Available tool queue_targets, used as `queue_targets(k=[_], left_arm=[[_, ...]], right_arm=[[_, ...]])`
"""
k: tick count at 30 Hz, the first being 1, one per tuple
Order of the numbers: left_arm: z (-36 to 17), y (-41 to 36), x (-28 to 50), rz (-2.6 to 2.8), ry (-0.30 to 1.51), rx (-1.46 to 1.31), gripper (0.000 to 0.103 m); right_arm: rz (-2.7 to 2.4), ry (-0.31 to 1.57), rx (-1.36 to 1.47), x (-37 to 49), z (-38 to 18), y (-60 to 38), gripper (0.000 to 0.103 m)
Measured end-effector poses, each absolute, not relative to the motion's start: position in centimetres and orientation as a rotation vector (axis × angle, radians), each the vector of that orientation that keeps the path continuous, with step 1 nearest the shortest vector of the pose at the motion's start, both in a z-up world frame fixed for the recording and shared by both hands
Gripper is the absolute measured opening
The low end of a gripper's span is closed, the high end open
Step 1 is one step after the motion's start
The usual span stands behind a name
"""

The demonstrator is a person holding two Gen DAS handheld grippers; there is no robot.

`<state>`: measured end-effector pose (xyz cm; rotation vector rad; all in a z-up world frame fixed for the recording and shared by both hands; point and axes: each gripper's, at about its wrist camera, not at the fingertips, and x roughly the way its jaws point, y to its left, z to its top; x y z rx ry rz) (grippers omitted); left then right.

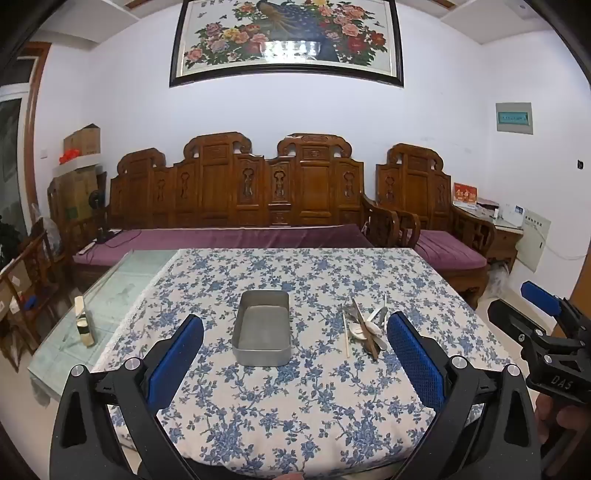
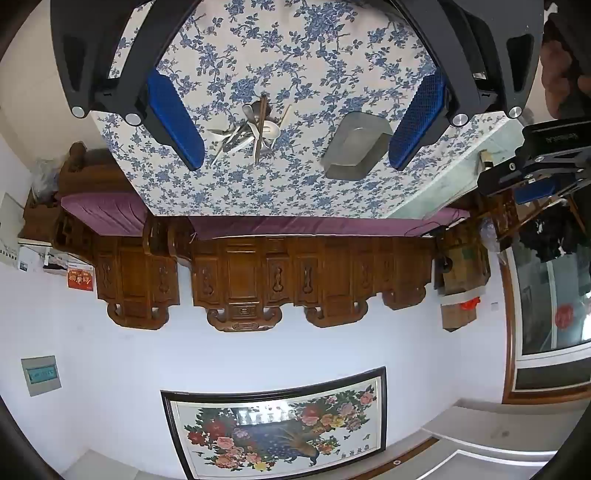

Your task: Organize utensils

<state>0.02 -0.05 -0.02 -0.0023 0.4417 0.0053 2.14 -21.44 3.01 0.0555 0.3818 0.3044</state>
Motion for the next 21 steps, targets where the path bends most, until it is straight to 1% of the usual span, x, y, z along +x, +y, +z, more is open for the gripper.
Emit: queue_targets(k=[21], left_arm=[[0.00,-0.04,-0.01,0.003,0.437,-0.007,0.097]], right_arm=[[0.300,0.377,0.054,2.09,3.13,-21.02,0.100]])
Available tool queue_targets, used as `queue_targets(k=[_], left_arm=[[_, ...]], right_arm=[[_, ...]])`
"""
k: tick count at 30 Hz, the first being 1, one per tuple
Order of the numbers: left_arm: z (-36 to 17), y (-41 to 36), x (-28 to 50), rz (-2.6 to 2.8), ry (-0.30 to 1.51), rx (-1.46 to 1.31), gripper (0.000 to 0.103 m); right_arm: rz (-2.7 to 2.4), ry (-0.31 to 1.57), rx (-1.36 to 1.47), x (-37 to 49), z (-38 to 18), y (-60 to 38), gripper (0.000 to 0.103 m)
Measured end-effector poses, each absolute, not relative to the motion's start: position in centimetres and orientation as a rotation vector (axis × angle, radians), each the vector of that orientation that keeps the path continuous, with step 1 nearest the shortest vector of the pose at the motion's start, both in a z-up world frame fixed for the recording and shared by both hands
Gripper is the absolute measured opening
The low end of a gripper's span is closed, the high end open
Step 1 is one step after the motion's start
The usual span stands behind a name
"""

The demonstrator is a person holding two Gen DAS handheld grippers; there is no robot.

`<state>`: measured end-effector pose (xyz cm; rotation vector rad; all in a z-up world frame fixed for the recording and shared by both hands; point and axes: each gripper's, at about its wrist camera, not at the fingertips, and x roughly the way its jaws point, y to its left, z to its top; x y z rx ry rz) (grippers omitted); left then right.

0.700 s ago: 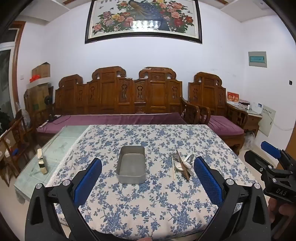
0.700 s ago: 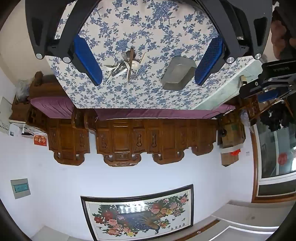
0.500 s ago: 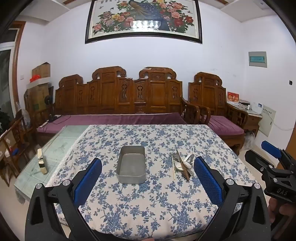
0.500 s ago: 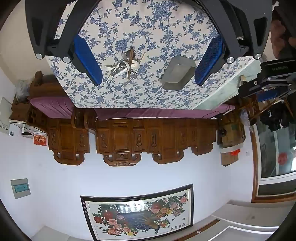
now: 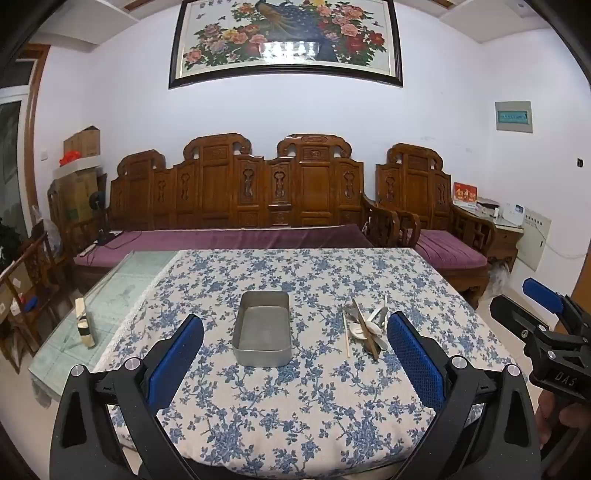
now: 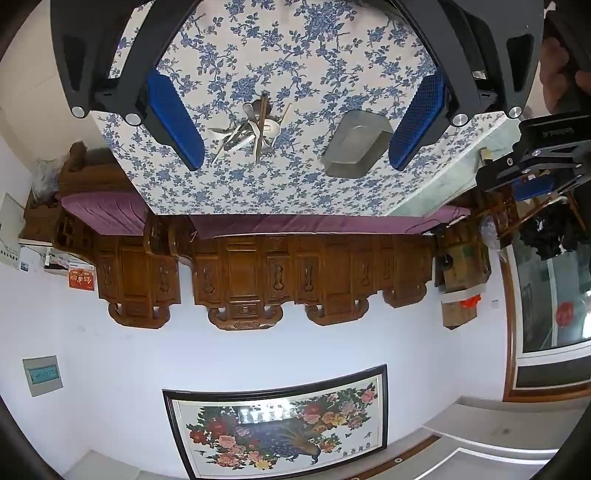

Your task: Organize utensils

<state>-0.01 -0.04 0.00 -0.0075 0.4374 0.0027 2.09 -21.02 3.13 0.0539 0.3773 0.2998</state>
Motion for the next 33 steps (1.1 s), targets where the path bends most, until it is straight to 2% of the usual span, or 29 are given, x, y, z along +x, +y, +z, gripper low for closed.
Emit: queue_targets(k=[33], left_arm=[[0.38,-0.10,0.17,-0.001,0.437,0.000,0.097]], right_arm=[[0.300,0.379,0.057,2.14,3.02,-21.14,0.100]])
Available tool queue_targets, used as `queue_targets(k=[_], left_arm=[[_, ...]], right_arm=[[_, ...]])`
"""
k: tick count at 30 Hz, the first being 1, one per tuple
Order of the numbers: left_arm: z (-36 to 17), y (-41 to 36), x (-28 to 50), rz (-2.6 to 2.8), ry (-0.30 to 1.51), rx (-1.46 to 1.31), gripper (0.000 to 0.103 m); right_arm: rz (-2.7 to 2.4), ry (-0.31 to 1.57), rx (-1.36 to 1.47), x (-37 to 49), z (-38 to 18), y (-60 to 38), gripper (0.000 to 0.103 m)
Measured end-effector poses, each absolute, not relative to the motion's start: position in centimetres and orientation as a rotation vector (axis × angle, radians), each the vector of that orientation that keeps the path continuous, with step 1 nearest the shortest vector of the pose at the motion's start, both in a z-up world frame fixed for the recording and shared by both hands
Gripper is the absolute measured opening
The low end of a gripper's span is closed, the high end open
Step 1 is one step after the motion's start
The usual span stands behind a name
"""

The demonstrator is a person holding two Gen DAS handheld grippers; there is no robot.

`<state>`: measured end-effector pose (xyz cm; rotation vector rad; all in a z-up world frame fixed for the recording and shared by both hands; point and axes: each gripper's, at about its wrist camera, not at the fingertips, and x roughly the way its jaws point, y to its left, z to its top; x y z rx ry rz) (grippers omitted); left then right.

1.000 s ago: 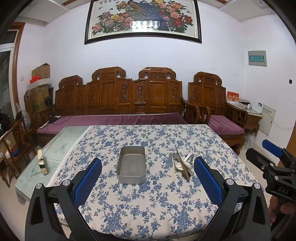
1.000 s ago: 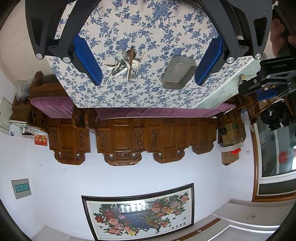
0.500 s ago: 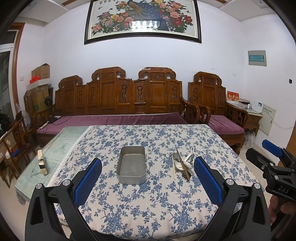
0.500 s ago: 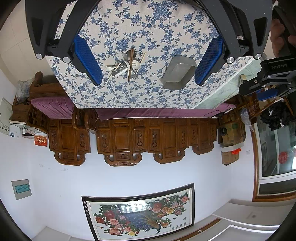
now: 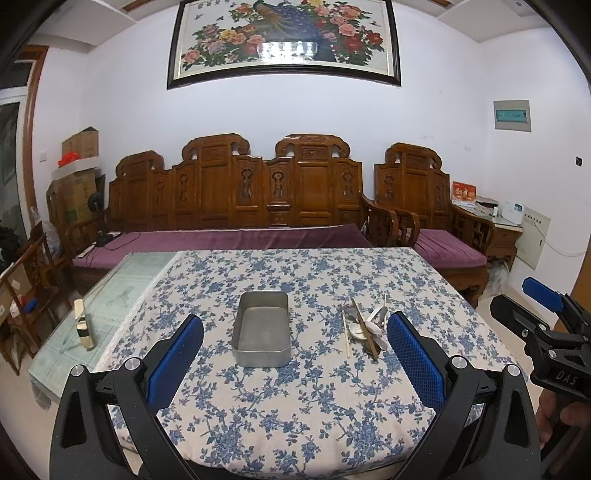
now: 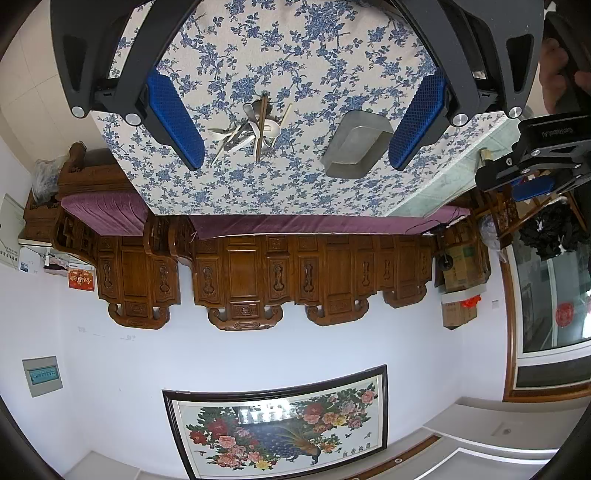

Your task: Organize utensils

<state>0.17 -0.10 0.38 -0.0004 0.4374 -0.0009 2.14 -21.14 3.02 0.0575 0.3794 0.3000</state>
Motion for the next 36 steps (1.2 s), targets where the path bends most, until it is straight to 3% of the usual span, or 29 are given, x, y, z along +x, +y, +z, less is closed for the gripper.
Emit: queue_targets(k=[36], left_arm=[[-1.2,-0.6,1.0,-0.013,0.476,0.020,0.097]], right_arm=[[0.296,0.398,0.060,2.5,2.3,-22.0,0.100]])
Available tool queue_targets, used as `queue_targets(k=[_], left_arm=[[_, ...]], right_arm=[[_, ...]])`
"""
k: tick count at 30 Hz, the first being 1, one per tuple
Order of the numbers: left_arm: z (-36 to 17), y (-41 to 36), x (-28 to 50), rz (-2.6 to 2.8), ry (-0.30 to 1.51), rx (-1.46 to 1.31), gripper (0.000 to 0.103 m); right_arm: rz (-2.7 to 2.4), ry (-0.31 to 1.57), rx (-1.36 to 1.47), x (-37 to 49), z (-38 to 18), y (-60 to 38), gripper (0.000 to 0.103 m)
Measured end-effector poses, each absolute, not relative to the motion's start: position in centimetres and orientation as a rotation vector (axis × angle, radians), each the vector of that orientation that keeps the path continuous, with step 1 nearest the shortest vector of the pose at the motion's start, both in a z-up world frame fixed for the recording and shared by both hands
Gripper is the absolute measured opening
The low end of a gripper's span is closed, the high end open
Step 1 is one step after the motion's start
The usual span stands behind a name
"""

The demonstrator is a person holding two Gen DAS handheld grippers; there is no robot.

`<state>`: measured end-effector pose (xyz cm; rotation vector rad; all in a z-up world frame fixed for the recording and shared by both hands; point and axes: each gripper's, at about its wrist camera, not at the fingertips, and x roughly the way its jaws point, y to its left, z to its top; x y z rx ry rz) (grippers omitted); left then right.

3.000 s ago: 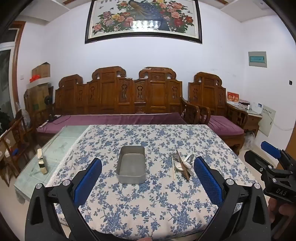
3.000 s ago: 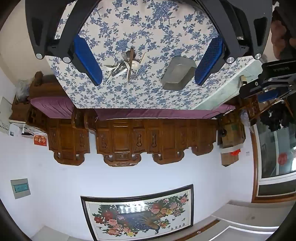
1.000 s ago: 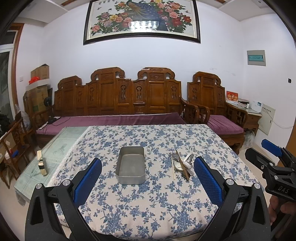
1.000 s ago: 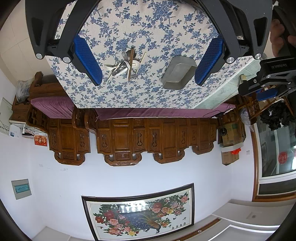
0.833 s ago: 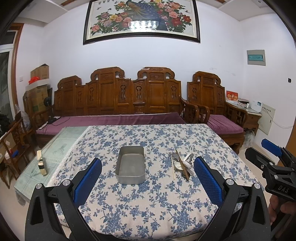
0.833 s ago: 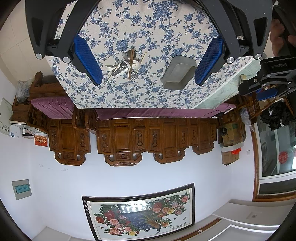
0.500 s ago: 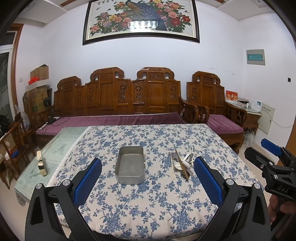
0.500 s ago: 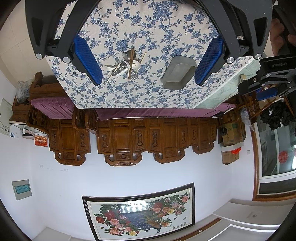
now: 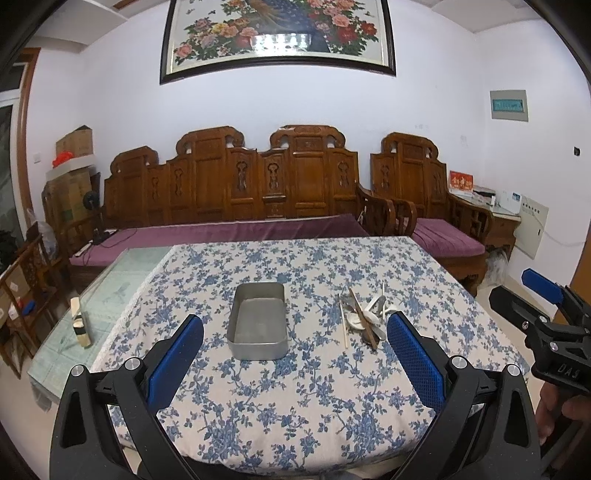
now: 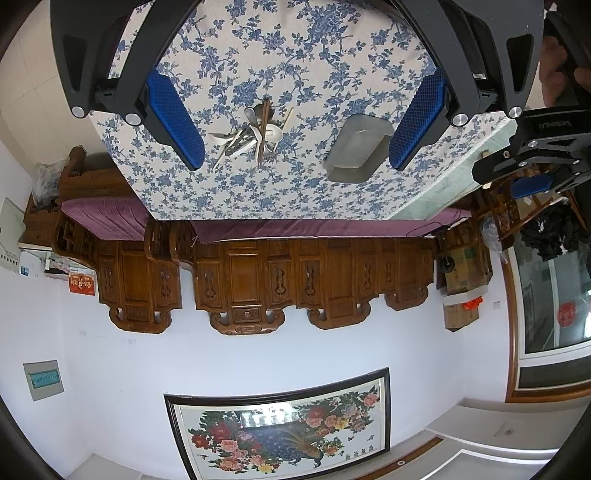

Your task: Organize utensils

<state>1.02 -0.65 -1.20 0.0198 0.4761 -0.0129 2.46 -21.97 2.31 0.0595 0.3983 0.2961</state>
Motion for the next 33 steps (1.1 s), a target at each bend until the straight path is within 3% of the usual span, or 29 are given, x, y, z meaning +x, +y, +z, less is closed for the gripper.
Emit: queue_targets(k=[19,33], left_arm=[[-7.3,-0.9,7.3,-0.044,0.655,0.029,0.097],[-10.7,-3.2,12.1,-0.165,0.717,0.059,0.097]], right_arm=[[0.340,0.515,0.008,10.3,-4.0,-22.5,0.100],[0.399,0.638,-0.016,19.3,-7.7,-23.5,0.068]])
